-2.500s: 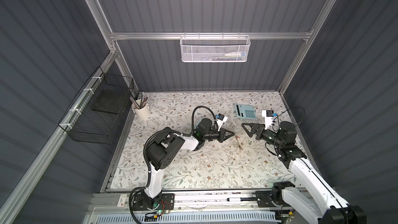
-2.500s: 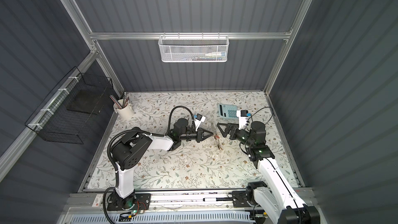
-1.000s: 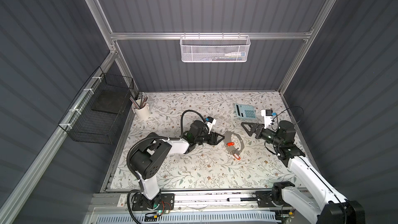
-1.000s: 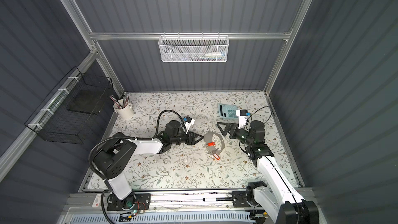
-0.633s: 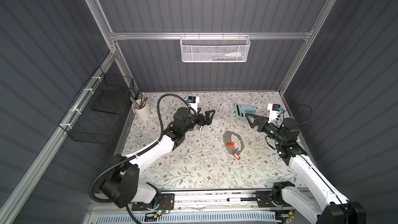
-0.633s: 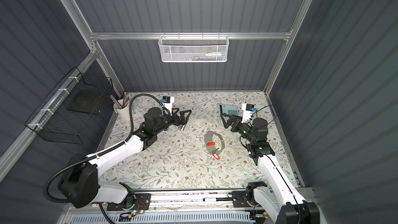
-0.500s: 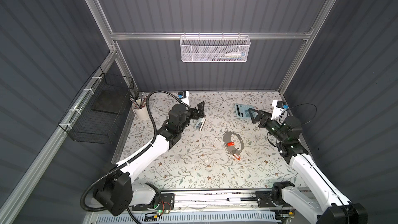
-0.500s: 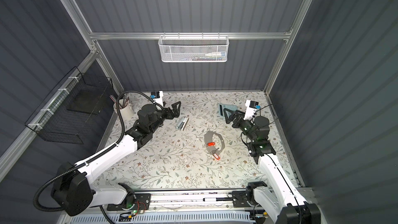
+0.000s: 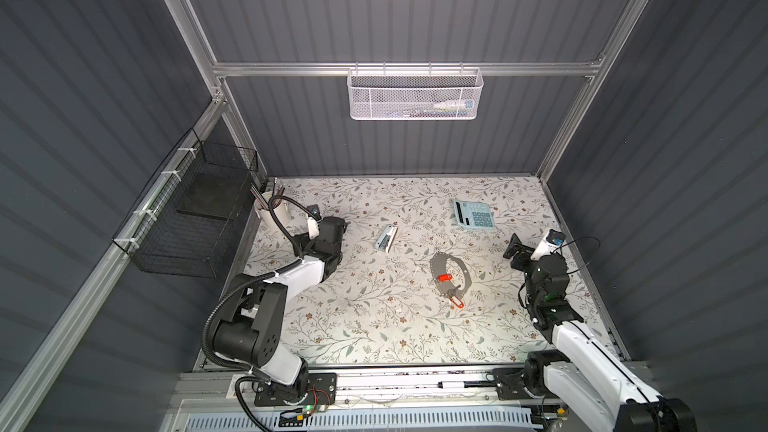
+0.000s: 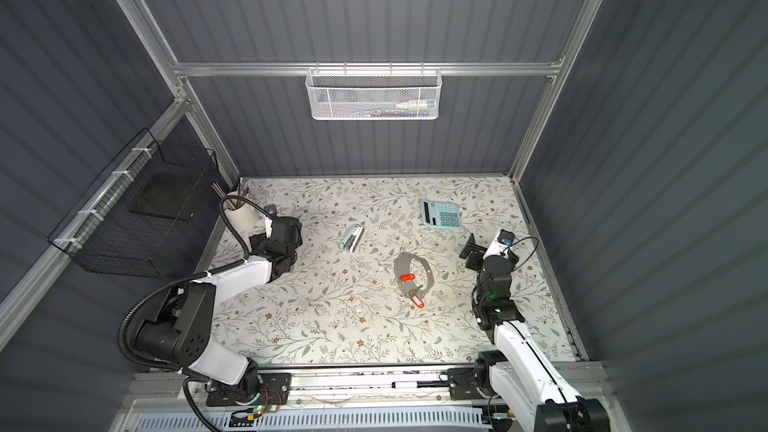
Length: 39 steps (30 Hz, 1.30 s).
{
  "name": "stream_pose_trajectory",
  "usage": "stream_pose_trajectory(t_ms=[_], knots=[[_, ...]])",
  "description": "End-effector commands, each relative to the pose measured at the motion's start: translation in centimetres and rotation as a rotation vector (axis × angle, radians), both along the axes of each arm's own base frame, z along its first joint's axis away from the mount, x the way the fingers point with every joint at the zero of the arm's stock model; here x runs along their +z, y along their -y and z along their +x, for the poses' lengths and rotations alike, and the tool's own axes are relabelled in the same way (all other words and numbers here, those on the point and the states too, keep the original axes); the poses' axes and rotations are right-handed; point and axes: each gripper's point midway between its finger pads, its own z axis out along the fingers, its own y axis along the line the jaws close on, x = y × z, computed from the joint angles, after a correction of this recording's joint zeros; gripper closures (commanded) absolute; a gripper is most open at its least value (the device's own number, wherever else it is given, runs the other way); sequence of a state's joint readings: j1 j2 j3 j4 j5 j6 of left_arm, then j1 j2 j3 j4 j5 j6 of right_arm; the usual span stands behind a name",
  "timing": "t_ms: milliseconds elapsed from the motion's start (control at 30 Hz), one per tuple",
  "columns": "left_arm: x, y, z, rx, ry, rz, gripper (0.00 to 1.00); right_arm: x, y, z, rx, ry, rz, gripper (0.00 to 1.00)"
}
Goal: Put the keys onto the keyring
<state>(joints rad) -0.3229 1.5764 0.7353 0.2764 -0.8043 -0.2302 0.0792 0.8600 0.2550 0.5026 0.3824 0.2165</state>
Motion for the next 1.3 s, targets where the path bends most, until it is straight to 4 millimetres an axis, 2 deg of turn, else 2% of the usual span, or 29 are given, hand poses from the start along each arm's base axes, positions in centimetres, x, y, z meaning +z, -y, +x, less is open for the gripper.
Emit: stream_pose_trajectory(t_ms=[0, 200, 300, 400, 500, 533, 600, 667, 767, 800, 867, 933, 1033, 1100, 1133, 1200, 1267], knots=[[2.2, -0.1, 1.7, -0.039, 0.121, 0.066, 0.00, 1.1, 2.8, -0.7, -0.147, 0.055, -0.072, 0.01], [2.6, 0.3, 2.5, -0.113, 0.209, 0.079, 0.00, -0.3, 3.0, 0.1, -0.147, 0.038, -0.084, 0.01], [1.2, -1.0, 1.8, -0.070, 0.031, 0.157, 0.00, -1.0, 2.9, 0.1, -0.136, 0.023, -0.082, 0.01], [-0.1, -1.6, 0.1, -0.100, 0.082, 0.110, 0.00, -1.3, 2.5, 0.3, -0.111, 0.034, -0.081, 0.01], [-2.3, -3.0, -0.3, -0.060, 0.114, 0.070, 0.00, -2.4, 2.3, 1.4, -0.092, 0.027, -0.095, 0.01], [-2.4, -3.3, -0.2, -0.057, 0.151, 0.066, 0.00, -2.5, 2.3, 1.7, -0.086, 0.043, -0.096, 0.01], [-3.0, -2.7, -0.3, -0.101, 0.107, 0.040, 0.00, -2.9, 2.0, 2.4, -0.050, 0.063, -0.113, 0.01], [-2.8, -2.4, -0.2, -0.140, 0.154, 0.031, 0.00, -3.5, 1.7, 2.8, -0.019, 0.071, -0.111, 0.01], [-3.9, -1.8, -0.6, -0.204, 0.150, -0.016, 0.00, -3.6, 0.8, 3.2, 0.037, 0.064, -0.115, 0.01], [-3.3, -2.1, -0.5, -0.209, 0.219, 0.012, 0.00, -3.7, 0.7, 3.3, 0.050, 0.059, -0.113, 0.01], [-4.3, -2.1, -0.7, -0.205, 0.136, -0.038, 0.00, -3.8, 0.6, 3.2, 0.062, 0.070, -0.114, 0.01], [-3.9, -2.4, -0.2, -0.211, 0.183, -0.026, 0.00, -3.7, 0.4, 3.1, 0.076, 0.090, -0.119, 0.01], [-4.4, -2.9, 0.4, -0.190, 0.140, -0.052, 0.00, -4.4, 0.1, 3.5, 0.094, 0.069, -0.117, 0.01], [-4.8, -3.1, 0.2, -0.181, 0.112, -0.064, 0.00, -4.4, 0.4, 4.2, 0.075, 0.075, -0.125, 0.01], [-4.7, -3.1, 0.3, -0.182, 0.121, -0.062, 0.00, -5.2, 0.4, 4.4, 0.074, 0.022, -0.114, 0.01], [-4.6, -3.0, 0.4, -0.185, 0.129, -0.058, 0.00, -6.4, 0.4, 6.5, 0.100, -0.119, -0.083, 0.01], [-4.4, -3.1, 0.3, -0.182, 0.133, -0.056, 0.00, -5.9, 0.6, 6.6, 0.117, -0.072, -0.066, 0.01]])
